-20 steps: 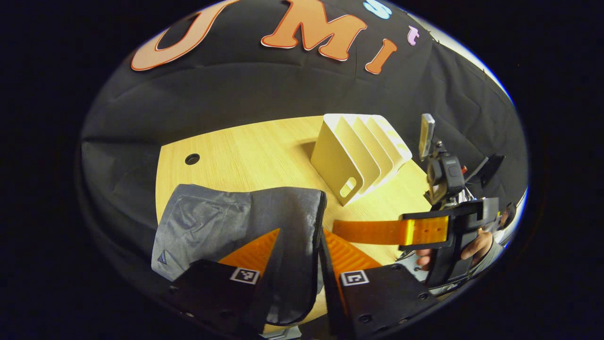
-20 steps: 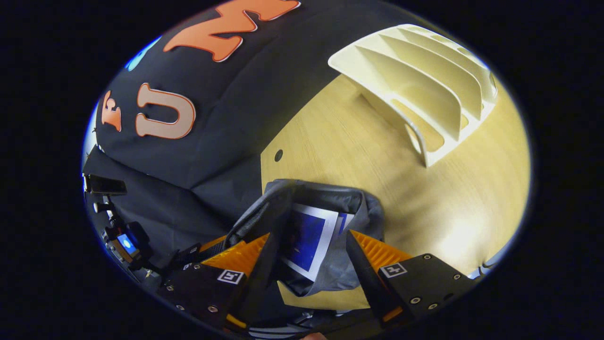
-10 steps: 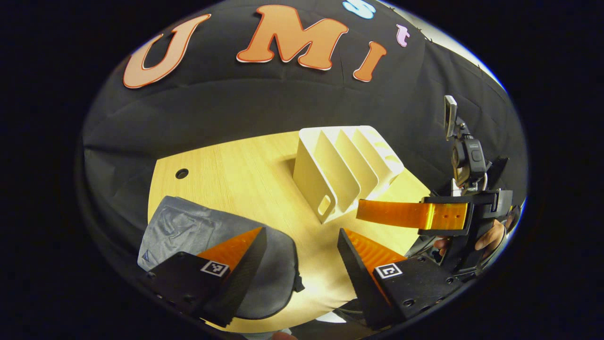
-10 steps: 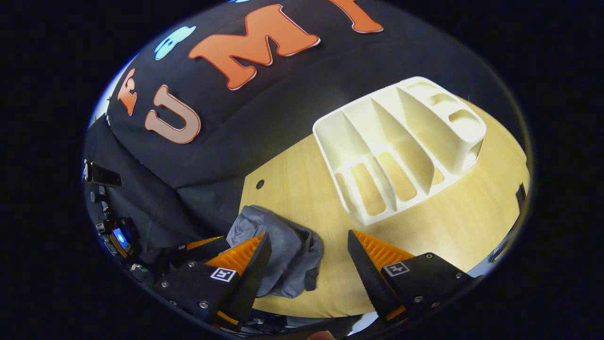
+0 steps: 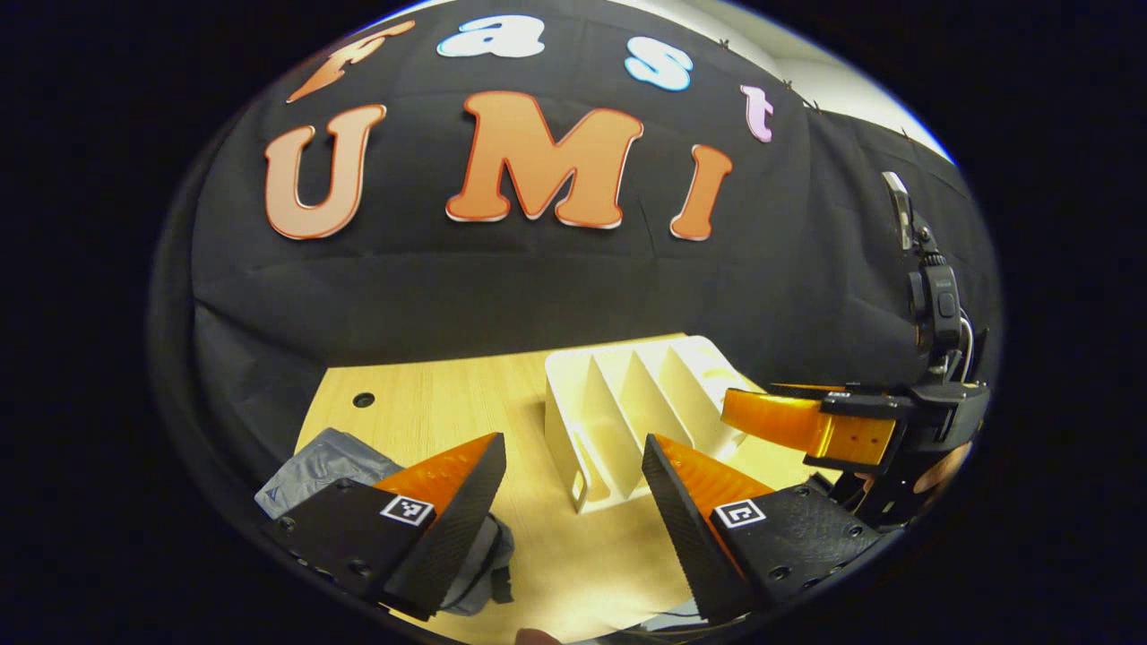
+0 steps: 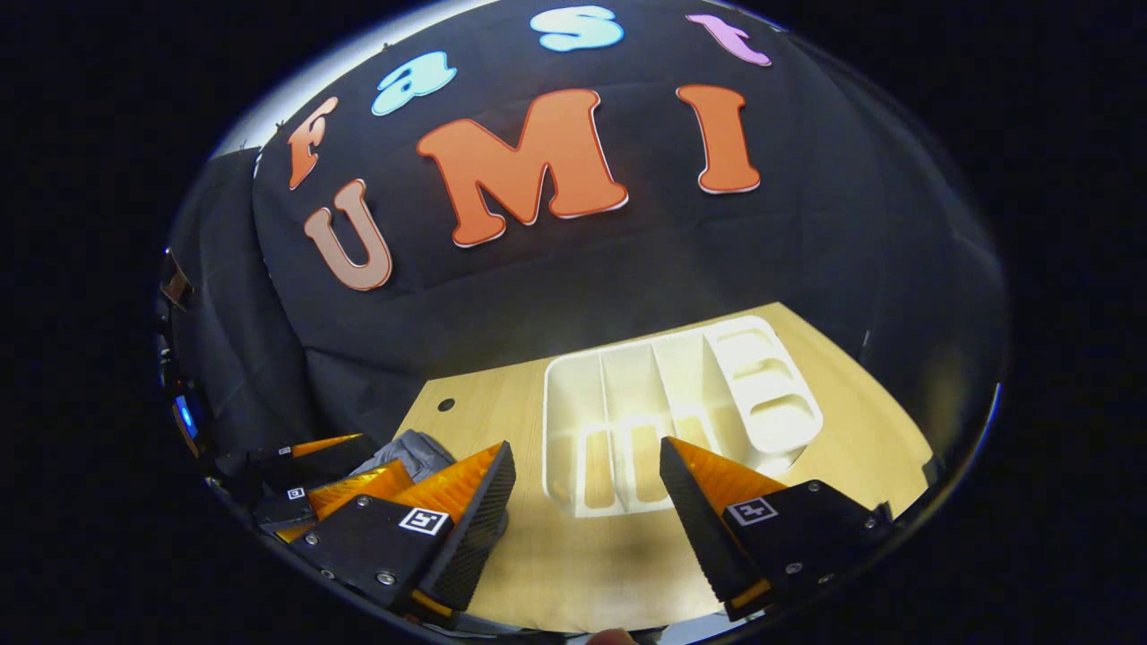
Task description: Open the schoolbag, grab two books from the bookshelf and put them into the schoolbag.
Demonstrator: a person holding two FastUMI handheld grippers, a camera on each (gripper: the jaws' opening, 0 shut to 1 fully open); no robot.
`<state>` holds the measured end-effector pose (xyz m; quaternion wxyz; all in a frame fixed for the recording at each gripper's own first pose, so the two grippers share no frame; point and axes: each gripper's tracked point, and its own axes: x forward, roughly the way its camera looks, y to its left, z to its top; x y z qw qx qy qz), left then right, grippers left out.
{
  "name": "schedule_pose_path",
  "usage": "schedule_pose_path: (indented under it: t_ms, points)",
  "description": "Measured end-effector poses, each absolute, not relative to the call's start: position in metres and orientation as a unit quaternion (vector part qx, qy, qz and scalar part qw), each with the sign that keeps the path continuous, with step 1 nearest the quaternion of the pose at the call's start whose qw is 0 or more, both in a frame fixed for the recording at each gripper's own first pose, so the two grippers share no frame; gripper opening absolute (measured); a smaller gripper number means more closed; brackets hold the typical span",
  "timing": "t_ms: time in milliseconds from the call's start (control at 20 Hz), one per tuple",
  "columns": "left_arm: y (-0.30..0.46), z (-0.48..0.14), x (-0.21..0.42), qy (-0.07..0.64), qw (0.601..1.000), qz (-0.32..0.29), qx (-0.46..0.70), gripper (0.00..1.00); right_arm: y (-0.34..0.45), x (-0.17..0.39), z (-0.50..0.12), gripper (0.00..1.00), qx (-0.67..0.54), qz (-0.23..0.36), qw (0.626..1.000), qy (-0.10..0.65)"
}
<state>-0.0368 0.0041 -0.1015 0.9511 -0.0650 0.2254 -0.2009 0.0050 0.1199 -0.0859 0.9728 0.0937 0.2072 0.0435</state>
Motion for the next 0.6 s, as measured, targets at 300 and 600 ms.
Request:
schedule_pose_path:
  t_ms: [300,600]
  points:
    - [-0.015,-0.054,-0.050,0.137,0.977,-0.134,-0.096,0.98,0.082,0.000,-0.036,0.97,0.042,0.046,0.990,0.123]
    - [-0.007,-0.024,-0.051,0.076,0.989,-0.088,-0.092,0.97,0.078,-0.009,-0.001,0.96,0.019,0.046,0.997,0.051]
